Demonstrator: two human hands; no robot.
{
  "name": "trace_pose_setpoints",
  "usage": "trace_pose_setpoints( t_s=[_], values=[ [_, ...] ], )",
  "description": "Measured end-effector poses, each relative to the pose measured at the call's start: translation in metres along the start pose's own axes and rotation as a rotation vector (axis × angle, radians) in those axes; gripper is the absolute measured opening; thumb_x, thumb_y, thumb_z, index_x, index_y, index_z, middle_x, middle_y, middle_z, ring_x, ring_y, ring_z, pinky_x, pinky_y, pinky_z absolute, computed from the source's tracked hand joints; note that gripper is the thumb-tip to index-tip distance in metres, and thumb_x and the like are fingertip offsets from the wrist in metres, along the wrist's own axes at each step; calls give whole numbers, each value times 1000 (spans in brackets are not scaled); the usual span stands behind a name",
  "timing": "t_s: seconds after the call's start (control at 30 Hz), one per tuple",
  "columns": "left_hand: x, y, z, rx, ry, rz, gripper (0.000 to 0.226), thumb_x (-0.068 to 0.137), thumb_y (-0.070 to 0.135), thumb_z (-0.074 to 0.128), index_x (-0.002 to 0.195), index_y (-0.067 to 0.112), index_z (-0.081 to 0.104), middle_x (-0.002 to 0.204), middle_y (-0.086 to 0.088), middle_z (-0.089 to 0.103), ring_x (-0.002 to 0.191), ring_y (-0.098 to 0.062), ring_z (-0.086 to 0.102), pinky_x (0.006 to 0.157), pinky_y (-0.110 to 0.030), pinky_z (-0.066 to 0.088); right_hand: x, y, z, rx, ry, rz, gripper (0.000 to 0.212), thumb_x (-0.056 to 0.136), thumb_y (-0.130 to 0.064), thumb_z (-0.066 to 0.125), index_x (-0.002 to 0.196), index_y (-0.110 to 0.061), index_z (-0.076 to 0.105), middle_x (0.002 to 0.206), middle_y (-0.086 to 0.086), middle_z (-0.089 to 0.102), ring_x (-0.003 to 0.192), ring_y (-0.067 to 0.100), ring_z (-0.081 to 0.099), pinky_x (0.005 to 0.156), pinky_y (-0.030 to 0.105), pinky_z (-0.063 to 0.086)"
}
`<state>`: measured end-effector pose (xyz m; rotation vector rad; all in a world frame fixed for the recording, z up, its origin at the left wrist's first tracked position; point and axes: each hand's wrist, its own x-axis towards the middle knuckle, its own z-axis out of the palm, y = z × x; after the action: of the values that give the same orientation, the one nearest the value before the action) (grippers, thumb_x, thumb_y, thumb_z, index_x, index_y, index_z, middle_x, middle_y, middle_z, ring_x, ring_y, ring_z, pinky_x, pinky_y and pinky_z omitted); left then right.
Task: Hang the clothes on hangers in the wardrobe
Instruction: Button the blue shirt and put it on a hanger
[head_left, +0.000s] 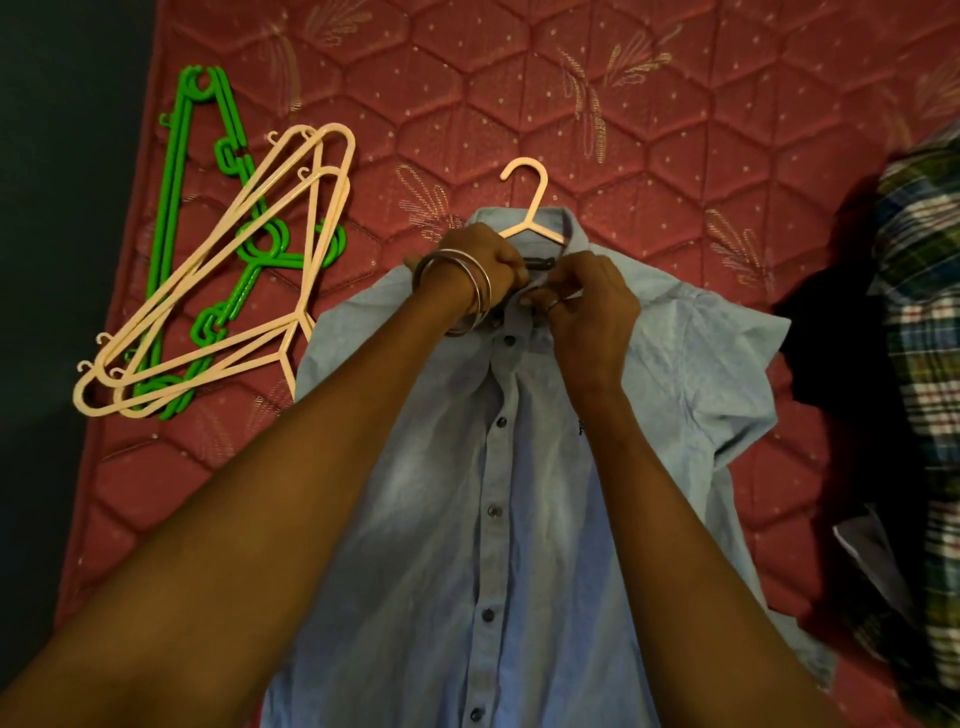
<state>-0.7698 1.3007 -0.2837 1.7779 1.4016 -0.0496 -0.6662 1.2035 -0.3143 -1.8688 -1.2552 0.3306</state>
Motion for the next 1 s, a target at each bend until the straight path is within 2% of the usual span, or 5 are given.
trace_pose_setpoints(
  t_s=[0.33, 0.43, 0.67, 0.87, 1.0],
  values=[
    [-3, -2, 11, 74, 46, 63, 18, 84, 22, 58, 81, 33, 71, 86, 4, 70, 94, -25, 61, 100, -56, 38, -12, 4, 4, 33, 40, -45, 15, 76, 4, 62, 83, 2, 75, 84, 14, 73, 76, 24, 69, 73, 23, 54],
    [-4, -1, 12, 155, 80, 80, 20, 90, 19, 54, 92, 25, 73, 93, 0, 70, 98, -26, 60, 103, -50, 36, -12, 4, 8, -22, 29, -74, 14, 78, 5, 64, 87, 4, 74, 87, 18, 71, 79, 29, 69, 71, 32, 57],
    [-15, -6, 13, 344, -20, 232, 23, 95, 29, 49, 99, 15, 67, 98, -6, 65, 96, -23, 54, 93, -39, 36, -17, 6, 8, -57, -33, -15, 19, 85, -8, 58, 94, 2, 71, 91, 17, 64, 83, 23, 58, 69, 22, 44],
    [-18, -19, 17, 165, 167, 212, 18, 89, 17, 60, 101, 15, 73, 101, -8, 67, 105, -26, 55, 98, -34, 29, -12, 8, 8, -26, -77, -98, 16, 83, -8, 66, 94, 1, 74, 83, 16, 67, 71, 25, 64, 60, 29, 51],
    [-21, -22, 24, -89, 163, 161, 25, 79, 34, 58, 79, 14, 73, 73, 1, 63, 82, -25, 62, 85, -46, 47, -14, 5, 4, 101, -95, 96, 19, 82, -11, 68, 98, -4, 75, 90, 11, 70, 73, 11, 62, 66, 7, 47]
  ],
)
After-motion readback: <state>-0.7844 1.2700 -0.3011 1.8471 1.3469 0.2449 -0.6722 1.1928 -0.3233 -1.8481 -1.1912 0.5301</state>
